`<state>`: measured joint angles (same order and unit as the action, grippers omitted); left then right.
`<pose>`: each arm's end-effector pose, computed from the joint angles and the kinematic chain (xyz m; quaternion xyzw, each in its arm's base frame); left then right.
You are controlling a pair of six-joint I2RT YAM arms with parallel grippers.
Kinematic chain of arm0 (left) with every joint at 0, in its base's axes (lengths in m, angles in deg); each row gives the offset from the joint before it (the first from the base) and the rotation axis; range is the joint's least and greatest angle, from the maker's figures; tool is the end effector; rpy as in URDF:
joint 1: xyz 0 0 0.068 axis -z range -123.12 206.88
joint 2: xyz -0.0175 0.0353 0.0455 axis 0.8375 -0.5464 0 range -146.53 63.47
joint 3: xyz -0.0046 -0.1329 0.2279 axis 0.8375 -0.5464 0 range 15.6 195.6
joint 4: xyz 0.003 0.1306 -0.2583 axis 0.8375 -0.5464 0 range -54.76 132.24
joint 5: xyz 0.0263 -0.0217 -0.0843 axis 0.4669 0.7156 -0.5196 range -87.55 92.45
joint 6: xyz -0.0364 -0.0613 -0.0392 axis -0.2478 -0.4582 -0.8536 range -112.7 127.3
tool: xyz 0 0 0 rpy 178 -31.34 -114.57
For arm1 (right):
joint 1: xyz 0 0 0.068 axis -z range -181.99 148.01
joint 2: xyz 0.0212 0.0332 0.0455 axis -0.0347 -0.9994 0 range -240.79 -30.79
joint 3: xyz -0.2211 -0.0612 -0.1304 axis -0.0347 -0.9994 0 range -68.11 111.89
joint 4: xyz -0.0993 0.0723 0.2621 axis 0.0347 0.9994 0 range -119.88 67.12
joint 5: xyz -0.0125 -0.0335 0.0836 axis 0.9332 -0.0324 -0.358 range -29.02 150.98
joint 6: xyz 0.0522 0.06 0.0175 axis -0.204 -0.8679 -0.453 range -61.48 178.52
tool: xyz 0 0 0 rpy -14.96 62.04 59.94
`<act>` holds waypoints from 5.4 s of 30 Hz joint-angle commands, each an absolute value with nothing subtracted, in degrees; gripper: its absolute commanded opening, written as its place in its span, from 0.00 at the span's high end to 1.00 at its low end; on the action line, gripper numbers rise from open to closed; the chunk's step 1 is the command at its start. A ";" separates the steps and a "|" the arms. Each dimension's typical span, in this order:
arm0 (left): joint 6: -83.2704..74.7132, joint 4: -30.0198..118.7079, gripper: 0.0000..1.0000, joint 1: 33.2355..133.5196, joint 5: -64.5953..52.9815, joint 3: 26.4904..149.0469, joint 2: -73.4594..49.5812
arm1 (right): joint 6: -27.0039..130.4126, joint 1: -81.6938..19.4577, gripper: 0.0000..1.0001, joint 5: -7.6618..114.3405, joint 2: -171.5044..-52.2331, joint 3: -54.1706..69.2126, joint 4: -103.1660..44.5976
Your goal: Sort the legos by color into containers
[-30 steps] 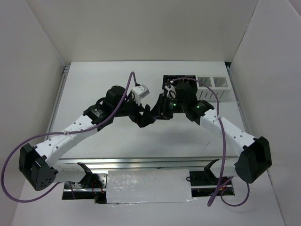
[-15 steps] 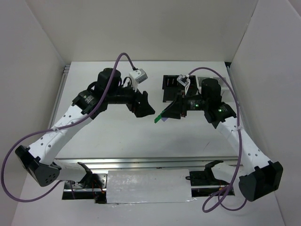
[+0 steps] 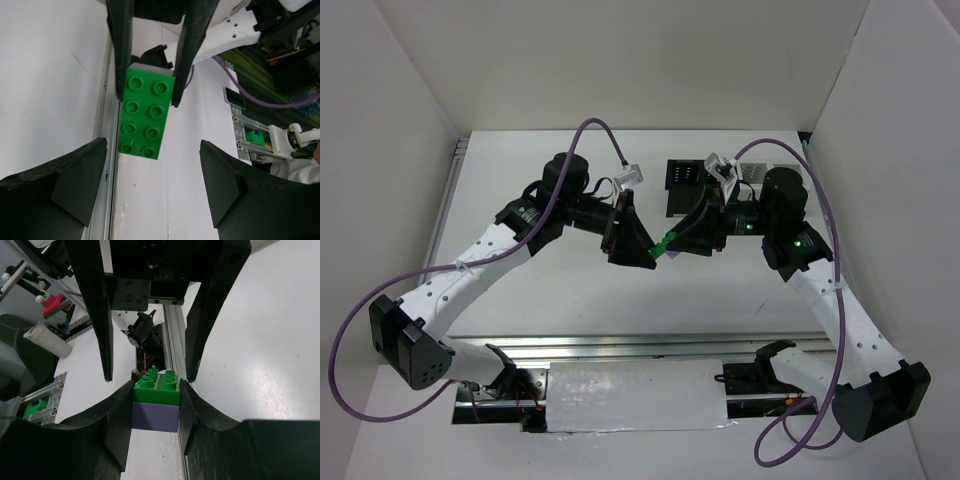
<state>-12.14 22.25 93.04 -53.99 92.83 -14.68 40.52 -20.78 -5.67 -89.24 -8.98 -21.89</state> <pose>0.2470 -0.2532 0.3781 0.3709 0.6791 -0.5775 0.2603 0.2270 0.1457 0.3809 -0.3673 0.6248 0.5655 0.3936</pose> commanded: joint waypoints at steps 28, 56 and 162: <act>-20.30 39.35 0.71 93.53 -64.70 91.54 -16.69 | 33.90 -22.12 1.00 -6.00 -88.44 -9.67 -34.63; -18.54 35.38 1.00 89.93 -51.62 91.37 -12.39 | 35.65 -19.22 1.00 -9.95 -87.92 -13.44 -31.03; -8.25 19.22 0.01 92.56 -12.25 91.71 -10.80 | 13.24 -23.02 1.00 56.54 -101.71 8.07 3.68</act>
